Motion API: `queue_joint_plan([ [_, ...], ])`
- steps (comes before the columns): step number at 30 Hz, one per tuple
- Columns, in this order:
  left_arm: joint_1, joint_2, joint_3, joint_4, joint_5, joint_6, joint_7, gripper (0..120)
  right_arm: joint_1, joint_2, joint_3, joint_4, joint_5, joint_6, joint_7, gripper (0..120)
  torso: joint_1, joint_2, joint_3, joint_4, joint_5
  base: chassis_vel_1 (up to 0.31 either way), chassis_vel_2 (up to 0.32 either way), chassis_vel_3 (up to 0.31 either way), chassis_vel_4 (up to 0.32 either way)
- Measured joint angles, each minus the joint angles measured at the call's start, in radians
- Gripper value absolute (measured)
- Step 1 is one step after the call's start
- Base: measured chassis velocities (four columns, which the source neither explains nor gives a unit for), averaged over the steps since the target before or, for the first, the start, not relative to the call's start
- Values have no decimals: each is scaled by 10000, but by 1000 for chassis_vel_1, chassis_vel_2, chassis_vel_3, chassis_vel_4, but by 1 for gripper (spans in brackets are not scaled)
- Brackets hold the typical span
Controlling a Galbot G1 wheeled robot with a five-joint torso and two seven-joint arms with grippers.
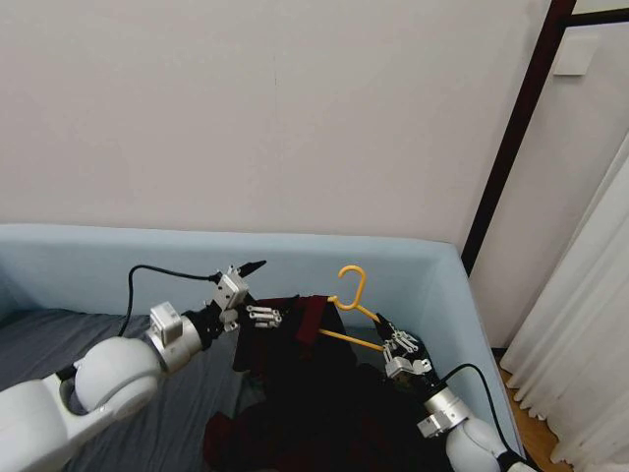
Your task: Pick up the clothes from the sofa and hang them on the clothes hanger.
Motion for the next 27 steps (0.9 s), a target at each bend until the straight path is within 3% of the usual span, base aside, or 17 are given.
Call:
queue_joint_plan([
  [2,-389,-101,281,209,-46,-147,232,100,-18,-19,22,2,-24,18,2,5,1,1,0,-3,4,0,0,0,0],
  [3,-1064,-306,787,663,-207,-405,656,100,-53,-44,52,13,-34,26,5,5,0,1,0,-3,19,0,0,0,0],
  [6,-2477,-851,1865,1861,-654,-899,2366,100,-79,-56,245,55,-418,223,25,5,0,0,0,0,10,0,0,0,0],
  [9,-2867,-1034,2138,2342,-916,-955,3256,100,-110,-52,313,130,-537,258,43,5,2,-1,2,3,8,0,0,0,0],
  [11,-3198,-1071,2262,2850,-1328,-955,4702,96,-132,-65,405,192,-545,223,61,5,1,0,0,6,9,0,0,0,0],
  [12,-3198,-1071,2262,2850,-1328,-955,4702,96,-132,-65,405,192,-545,223,61,5,1,0,0,6,9,0,0,0,0],
  [15,-3735,-1133,2583,3620,-1442,-795,6537,93,-156,-122,475,232,-553,222,79,5,0,0,0,9,9,0,0,0,0],
  [21,-4282,-1522,3266,4229,-1388,-520,7061,88,-204,-177,510,347,-554,212,89,5,1,-1,0,3,9,0,0,0,0],
  [27,-4549,-2026,3787,4599,-714,-470,6894,90,-381,-251,612,575,-577,161,95,5,0,-1,0,3,9,0,0,0,0],
])
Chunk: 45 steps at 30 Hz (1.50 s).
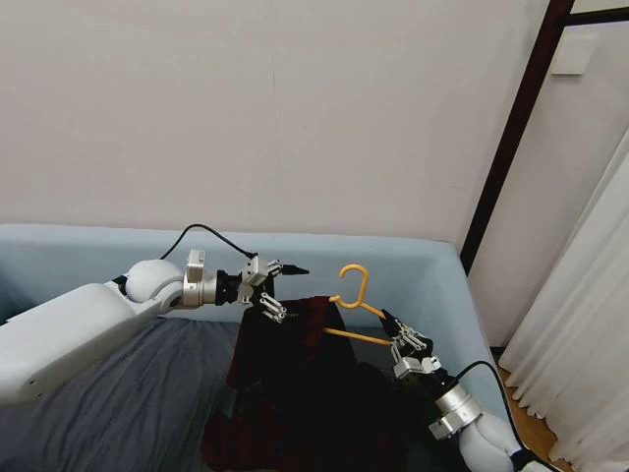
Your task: Pick up the clothes from the sofa and hang them on the clothes hanger.
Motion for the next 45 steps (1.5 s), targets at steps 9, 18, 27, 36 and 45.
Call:
queue_joint_plan([
  [9,-453,-507,638,578,26,20,87,90,40,-73,11,-10,-282,161,3,5,-1,0,0,2,0,0,0,0,0],
  [18,-570,-718,840,1250,-74,13,1052,79,71,-124,-21,-16,-464,362,-3,5,-1,2,-1,3,1,0,0,0,0],
  [27,-662,-1158,1135,1797,107,13,1399,48,207,-140,-76,-35,-821,657,-18,5,-1,2,0,1,0,0,0,0,0],
  [36,-728,-1201,1330,1791,148,15,1449,16,284,-96,-83,-25,-1131,780,-23,5,-1,2,-1,2,1,0,0,0,0],
  [45,-659,-1163,1296,1718,128,20,1417,9,307,-105,-60,36,-1215,818,36,5,-1,2,0,2,1,0,0,0,0],
])
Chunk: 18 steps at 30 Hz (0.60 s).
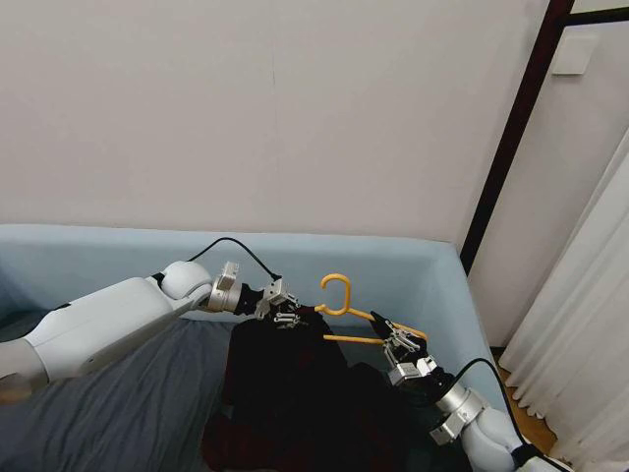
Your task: Pick up the clothes from the sofa and hang them on the clothes hanger.
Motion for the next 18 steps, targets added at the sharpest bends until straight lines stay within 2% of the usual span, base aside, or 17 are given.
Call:
queue_joint_plan([
  [13,461,130,-345,-160,-50,-73,-212,9,-155,-104,-154,252,343,-308,64,5,0,0,0,1,0,0,0,0,0],
  [18,633,95,-464,-21,-21,-130,-283,8,-372,-271,-116,516,1014,-186,11,22,0,0,0,0,1,0,0,0,0],
])
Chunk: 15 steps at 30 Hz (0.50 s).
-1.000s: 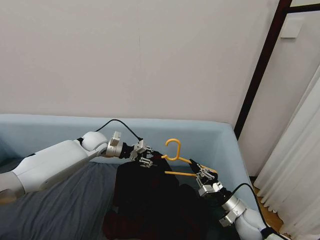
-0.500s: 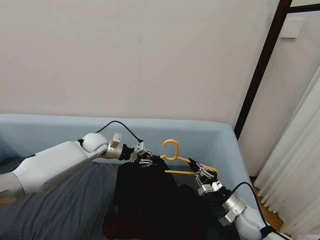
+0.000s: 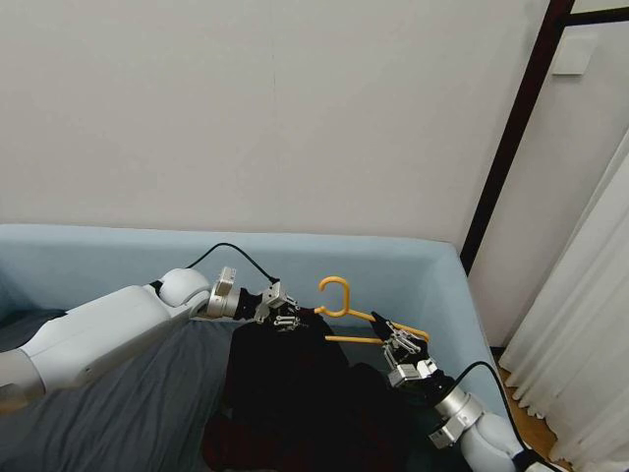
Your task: Pick up the clothes from the sofa and hang them on the clothes hanger.
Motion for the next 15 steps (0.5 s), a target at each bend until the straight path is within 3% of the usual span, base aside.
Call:
queue_joint_plan([
  [13,674,-79,-767,651,189,-282,-162,7,-1286,-902,388,1334,2219,308,-648,69,0,0,0,1,-3,0,0,0,0],
  [15,1098,-61,-1393,718,229,-348,-307,7,-1927,-937,473,1036,3414,334,-1131,79,-1,1,-1,-1,-1,0,0,0,0],
])
